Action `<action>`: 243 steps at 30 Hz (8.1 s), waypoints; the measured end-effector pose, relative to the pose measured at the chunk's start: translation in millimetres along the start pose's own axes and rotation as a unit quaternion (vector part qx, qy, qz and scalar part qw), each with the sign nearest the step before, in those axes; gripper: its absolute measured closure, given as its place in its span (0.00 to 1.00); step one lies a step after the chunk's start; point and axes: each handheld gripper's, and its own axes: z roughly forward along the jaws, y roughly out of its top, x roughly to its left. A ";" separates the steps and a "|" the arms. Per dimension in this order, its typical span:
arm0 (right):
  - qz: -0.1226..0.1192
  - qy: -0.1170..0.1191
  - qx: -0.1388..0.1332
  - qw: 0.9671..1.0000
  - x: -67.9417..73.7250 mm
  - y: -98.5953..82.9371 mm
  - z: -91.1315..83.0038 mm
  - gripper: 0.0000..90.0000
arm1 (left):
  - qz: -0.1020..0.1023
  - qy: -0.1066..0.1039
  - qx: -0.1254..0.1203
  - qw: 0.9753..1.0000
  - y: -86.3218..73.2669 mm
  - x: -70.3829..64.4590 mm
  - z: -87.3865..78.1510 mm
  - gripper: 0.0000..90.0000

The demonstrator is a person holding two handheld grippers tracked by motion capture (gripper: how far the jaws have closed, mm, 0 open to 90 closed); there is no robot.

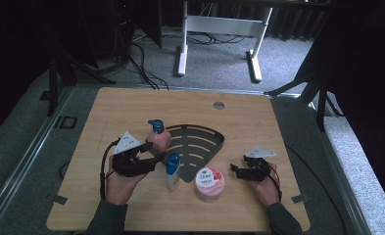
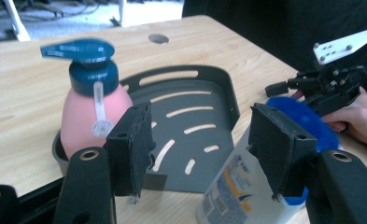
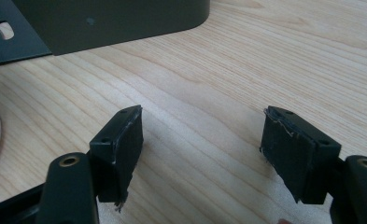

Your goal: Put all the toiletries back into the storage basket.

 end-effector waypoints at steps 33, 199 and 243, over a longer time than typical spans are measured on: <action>0.000 0.000 0.000 1.000 0.0 0.0 0.0 0.33 | 0.058 -0.020 0.067 0.996 -8.7 -44.0 21.2 0.49; 0.001 0.000 0.001 1.000 0.0 0.1 -0.1 0.32 | 0.158 -0.029 0.354 0.921 62.1 -48.4 94.5 0.61; -0.001 0.001 0.000 1.000 -0.2 0.4 0.2 0.32 | 0.130 -0.006 0.338 0.932 100.5 -20.5 124.1 0.61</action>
